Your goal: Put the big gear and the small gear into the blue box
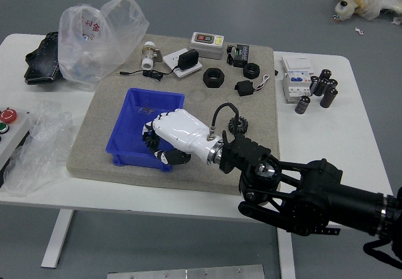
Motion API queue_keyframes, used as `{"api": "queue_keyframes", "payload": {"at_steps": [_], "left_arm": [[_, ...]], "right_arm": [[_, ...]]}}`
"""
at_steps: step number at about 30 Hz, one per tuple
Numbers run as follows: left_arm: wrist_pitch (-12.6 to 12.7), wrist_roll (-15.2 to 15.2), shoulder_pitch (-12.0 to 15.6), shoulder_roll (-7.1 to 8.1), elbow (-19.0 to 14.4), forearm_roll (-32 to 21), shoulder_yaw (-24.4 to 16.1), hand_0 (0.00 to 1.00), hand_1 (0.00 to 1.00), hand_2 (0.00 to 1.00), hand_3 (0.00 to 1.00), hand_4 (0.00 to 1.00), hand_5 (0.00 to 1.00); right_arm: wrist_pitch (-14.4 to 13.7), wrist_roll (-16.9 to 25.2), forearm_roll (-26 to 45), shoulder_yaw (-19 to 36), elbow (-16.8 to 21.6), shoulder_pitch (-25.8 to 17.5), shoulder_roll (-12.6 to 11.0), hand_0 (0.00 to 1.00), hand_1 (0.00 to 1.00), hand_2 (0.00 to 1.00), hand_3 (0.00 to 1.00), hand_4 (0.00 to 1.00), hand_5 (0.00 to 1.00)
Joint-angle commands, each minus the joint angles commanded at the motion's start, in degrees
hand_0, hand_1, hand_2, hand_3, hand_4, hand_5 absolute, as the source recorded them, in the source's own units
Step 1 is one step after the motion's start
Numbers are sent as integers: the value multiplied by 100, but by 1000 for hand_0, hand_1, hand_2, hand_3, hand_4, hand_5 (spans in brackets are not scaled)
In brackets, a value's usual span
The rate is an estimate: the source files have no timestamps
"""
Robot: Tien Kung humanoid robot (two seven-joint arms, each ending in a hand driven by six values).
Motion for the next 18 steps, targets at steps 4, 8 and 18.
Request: {"api": "queue_keyframes", "payload": {"at_steps": [4,8,18], "left_arm": [[3,-5,-9,-7,1,-8,7,595,512,530,642,666,173],[4,-4,-11,-11,1,-9,7,595,512,530,642,666,173],[23,-12,11,-27,1,-60,31,595,512,530,643,666,173]], "right_arm": [[26,-17,25,-22,13,-22,3,565,899,957,965,621,181],[55,-23,61,-5,30,-56,-13,583,911,969,997,645,170],[-209,-55,235,1044,-184,-440,-443,558,881,942,972,660,205]]}}
